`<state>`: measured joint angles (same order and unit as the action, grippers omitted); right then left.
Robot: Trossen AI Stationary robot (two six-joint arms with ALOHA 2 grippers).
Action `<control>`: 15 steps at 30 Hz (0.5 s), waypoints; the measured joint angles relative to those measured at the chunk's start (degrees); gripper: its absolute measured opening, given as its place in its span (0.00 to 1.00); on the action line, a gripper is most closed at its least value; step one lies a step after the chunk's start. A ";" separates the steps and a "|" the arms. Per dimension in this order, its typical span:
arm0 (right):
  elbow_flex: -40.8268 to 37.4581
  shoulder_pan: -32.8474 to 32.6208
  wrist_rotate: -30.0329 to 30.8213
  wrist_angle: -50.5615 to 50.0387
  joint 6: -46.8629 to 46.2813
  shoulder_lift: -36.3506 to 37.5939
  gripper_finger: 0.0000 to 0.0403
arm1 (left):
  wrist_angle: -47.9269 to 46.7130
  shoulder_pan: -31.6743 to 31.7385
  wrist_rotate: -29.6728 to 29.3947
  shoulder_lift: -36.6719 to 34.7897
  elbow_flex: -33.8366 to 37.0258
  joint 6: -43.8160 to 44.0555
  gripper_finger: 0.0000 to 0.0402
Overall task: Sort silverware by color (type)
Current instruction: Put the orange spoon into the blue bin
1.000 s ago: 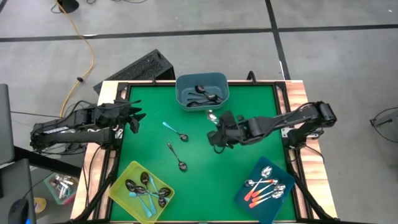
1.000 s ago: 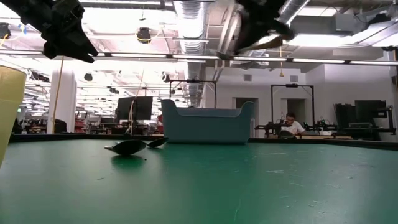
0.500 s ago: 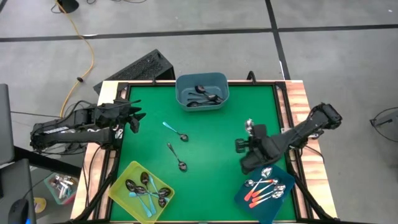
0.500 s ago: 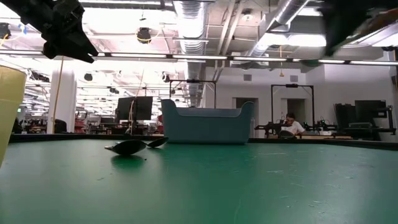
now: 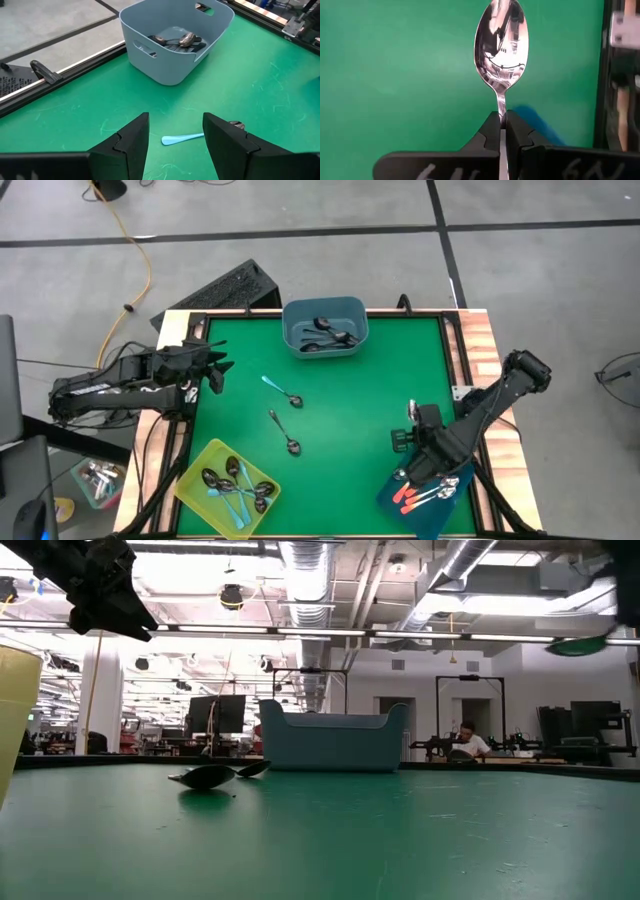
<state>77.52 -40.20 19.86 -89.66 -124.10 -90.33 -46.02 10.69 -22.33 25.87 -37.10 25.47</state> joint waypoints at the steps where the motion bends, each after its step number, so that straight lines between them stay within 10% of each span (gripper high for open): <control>1: 0.00 -0.92 -1.02 0.40 -0.15 -0.06 0.03 | 0.00 0.00 0.00 0.00 0.00 -0.02 0.42; 8: 0.00 -8.35 -3.13 0.80 1.62 -2.59 0.03 | -0.01 -0.01 -0.12 0.00 0.01 -0.39 0.42; 15: 0.04 -13.26 0.86 8.37 27.80 -7.73 0.03 | -0.02 0.00 -1.54 0.00 0.00 -0.40 0.42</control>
<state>77.56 -53.46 20.71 -81.29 -96.30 -98.05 -46.04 10.70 -23.87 25.87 -37.10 25.07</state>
